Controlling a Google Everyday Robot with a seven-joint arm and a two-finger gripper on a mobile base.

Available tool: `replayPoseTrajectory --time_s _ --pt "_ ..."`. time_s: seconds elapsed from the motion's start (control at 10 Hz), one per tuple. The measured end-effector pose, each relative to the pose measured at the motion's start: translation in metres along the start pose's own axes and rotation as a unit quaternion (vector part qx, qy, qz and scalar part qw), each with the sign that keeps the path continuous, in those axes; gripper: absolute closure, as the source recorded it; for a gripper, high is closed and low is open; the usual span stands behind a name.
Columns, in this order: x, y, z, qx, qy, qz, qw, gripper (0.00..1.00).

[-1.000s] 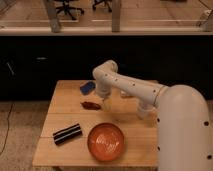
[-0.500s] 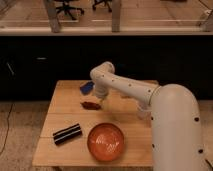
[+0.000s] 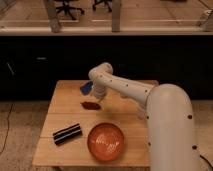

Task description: Drag the pepper across the table

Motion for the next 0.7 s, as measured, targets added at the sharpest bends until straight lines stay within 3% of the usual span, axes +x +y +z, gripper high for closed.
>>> replayPoseTrajectory --time_s 0.7 --pt "-0.005 -0.012 0.013 -0.004 -0.012 -0.005 0.9999 0.23"
